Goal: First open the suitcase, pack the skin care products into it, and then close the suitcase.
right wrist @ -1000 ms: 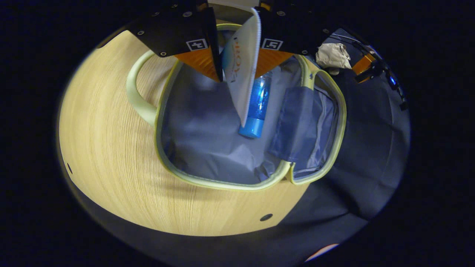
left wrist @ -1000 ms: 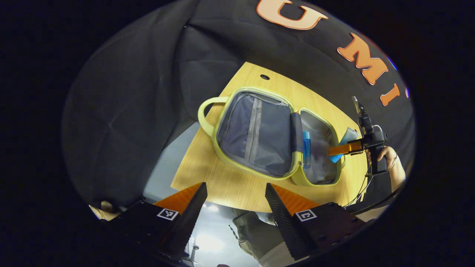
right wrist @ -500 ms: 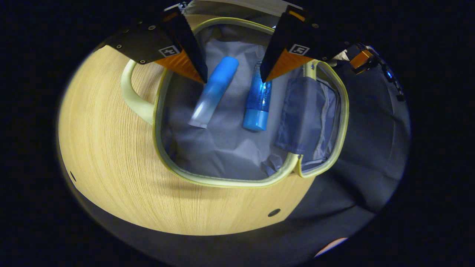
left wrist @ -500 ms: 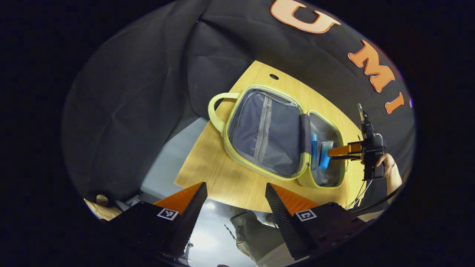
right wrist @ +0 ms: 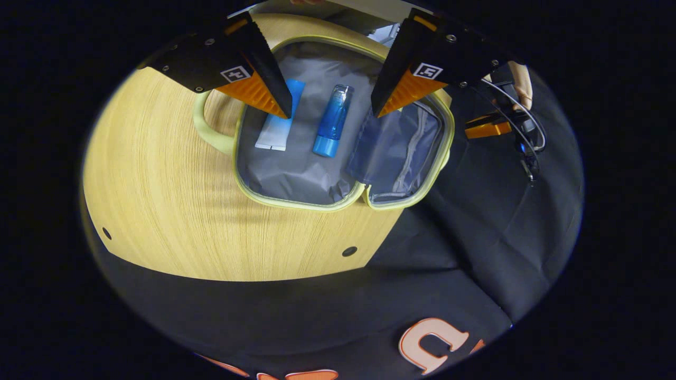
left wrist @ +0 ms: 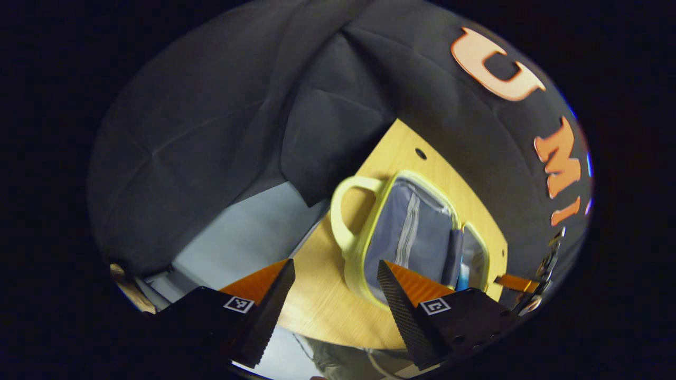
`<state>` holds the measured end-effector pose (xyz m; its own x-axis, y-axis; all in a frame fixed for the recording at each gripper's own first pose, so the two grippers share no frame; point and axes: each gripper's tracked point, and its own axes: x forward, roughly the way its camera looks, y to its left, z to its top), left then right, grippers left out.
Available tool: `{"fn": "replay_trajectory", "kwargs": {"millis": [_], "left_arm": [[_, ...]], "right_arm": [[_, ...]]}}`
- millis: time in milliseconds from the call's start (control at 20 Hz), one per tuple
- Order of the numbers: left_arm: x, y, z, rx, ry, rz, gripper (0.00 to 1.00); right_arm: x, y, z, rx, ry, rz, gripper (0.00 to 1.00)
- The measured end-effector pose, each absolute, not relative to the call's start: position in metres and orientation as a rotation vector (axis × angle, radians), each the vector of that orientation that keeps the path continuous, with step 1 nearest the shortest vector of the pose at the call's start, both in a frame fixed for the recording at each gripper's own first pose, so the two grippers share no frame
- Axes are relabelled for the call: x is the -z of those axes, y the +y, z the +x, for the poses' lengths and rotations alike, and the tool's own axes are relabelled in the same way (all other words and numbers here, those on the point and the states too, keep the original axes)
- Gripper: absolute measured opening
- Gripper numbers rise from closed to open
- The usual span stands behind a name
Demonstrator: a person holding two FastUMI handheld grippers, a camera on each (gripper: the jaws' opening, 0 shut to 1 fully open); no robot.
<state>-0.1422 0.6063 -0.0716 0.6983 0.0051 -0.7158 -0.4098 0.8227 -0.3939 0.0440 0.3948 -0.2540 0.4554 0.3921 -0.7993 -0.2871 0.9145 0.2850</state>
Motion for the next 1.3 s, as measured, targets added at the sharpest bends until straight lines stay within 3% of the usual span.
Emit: {"fn": "replay_trajectory", "kwargs": {"millis": [550, 700, 750, 800, 950, 1100, 1300], "left_arm": [[0.11, 0.634, -0.057, -0.207, 0.735, -0.814, 0.98], [0.126, 0.635, -0.043, -0.23, 0.748, -0.836, 0.93], [0.124, 0.63, -0.036, -0.21, 0.732, -0.865, 0.87], [0.124, 0.622, -0.03, -0.186, 0.731, -0.894, 0.67], [0.147, 0.633, -0.025, -0.258, 0.781, -0.884, 0.23], [0.113, 0.618, -0.038, -0.224, 0.749, -0.789, 0.08], [0.027, 0.592, -0.045, -0.174, 0.672, -0.609, 0.08]], "right_arm": [[0.228, 0.336, 0.042, -0.23, 0.971, 0.274, 0.96], [0.221, 0.323, 0.046, -0.193, 0.958, 0.318, 0.96], [0.22, 0.317, 0.047, -0.18, 0.954, 0.323, 0.96], [0.221, 0.312, 0.047, -0.171, 0.952, 0.326, 0.96], [0.224, 0.306, 0.045, -0.168, 0.961, 0.318, 0.96], [0.225, 0.3, 0.046, -0.173, 0.961, 0.319, 0.96], [0.216, 0.297, 0.055, -0.205, 0.946, 0.339, 0.96]]}}
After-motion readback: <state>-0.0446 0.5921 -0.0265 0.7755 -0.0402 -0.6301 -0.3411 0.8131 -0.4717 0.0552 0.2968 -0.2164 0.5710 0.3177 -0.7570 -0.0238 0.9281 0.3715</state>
